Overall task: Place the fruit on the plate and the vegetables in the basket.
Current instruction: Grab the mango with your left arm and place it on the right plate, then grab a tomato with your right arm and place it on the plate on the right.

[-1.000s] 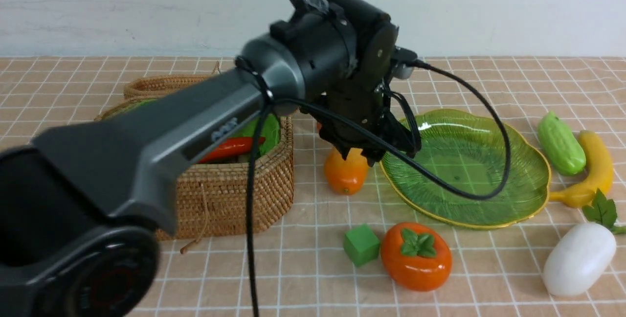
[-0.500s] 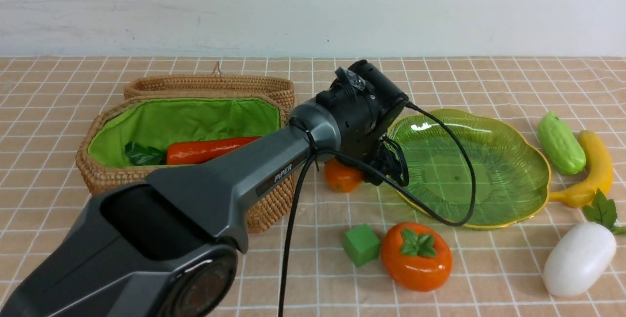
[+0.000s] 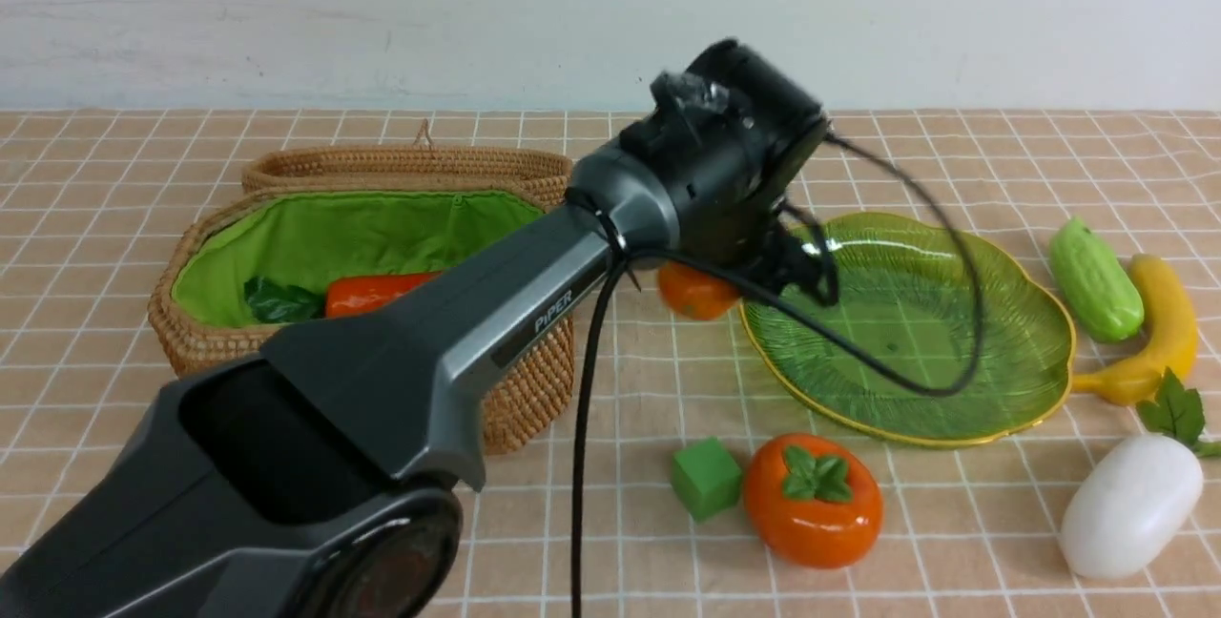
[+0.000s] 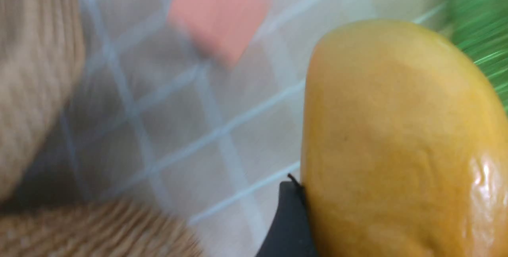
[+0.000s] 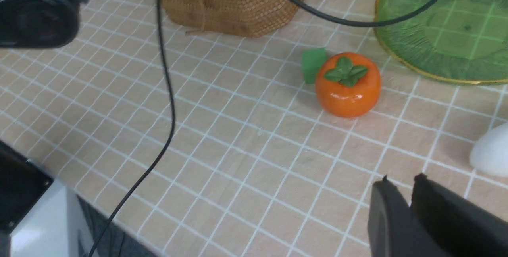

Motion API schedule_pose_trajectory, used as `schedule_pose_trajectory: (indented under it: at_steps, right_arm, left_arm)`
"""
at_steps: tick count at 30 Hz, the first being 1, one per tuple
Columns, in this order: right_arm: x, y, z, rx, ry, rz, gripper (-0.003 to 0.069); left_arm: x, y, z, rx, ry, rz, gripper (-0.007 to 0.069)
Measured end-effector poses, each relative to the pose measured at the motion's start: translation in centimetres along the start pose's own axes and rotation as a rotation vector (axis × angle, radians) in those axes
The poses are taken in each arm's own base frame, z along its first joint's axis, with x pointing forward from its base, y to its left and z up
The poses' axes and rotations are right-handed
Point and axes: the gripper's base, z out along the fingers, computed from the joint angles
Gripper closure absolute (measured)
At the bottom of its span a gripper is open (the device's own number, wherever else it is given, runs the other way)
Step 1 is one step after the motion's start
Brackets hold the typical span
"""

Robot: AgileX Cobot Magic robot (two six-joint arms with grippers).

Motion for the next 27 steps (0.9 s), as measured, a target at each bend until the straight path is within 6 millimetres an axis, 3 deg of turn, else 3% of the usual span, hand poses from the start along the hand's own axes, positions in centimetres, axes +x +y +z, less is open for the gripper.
schedule_pose_trajectory:
  at_steps: [3,5,8,9,12,16,17,18,20,23,24,25,27]
  right_arm:
    - [-0.2,-0.4,0.0,0.04,-0.027,0.014,0.0561]
    - [-0.3,-0.4,0.0,0.045,-0.031,0.015,0.0561]
    - [-0.3,-0.4,0.0,0.046,-0.032,0.019,0.0561]
    - [-0.3,-0.4,0.0,0.041,-0.029,0.024,0.0561]
    - [-0.2,-0.2,0.0,0.027,-0.017,0.032,0.0561]
    - [-0.1,-0.2,0.0,0.026,-0.015,0.038,0.0561]
    - [-0.1,-0.3,0.0,0.027,-0.015,0.049,0.0559]
    - [-0.1,-0.3,0.0,0.027,-0.015,0.05,0.0559]
    - [-0.1,-0.3,0.0,0.035,-0.016,0.077,0.0557]
    - [-0.2,-0.4,0.0,0.045,-0.02,0.094,0.0556]
    - [-0.3,-0.5,0.0,0.059,-0.031,0.102,0.0553]
    - [-0.3,-0.6,0.0,0.06,-0.032,0.102,0.0553]
    - [-0.3,-0.7,-0.1,0.07,-0.042,0.115,0.055]
  left_arm:
    - [-1.6,-3.1,-2.1,0.168,-0.156,0.02,0.0064]
    - [-1.5,-4.2,-1.7,0.222,-0.175,0.019,0.0064]
    - [-0.3,-6.4,1.6,0.318,-0.171,0.034,0.0064]
    - [0.8,-7.1,3.8,0.333,-0.149,0.062,0.0064]
    - [2.4,-7.7,6.4,0.334,-0.102,0.089,0.0064]
    - [2.4,-7.6,6.5,0.332,-0.108,0.096,0.0028]
    - [1.8,-7.3,5.5,0.337,-0.12,0.089,-0.0016]
    - [1.8,-7.3,5.4,0.338,-0.119,0.089,-0.002]
    - [0.7,-6.6,3.0,0.341,-0.124,0.081,-0.0043]
    - [0.0,-6.0,1.0,0.341,-0.122,0.074,-0.004]
    - [-0.7,-5.4,-1.1,0.342,-0.123,0.072,-0.0025]
    - [-0.7,-5.4,-1.4,0.342,-0.123,0.072,-0.0022]
    - [-1.4,-4.4,-4.5,0.346,-0.112,0.063,0.0022]
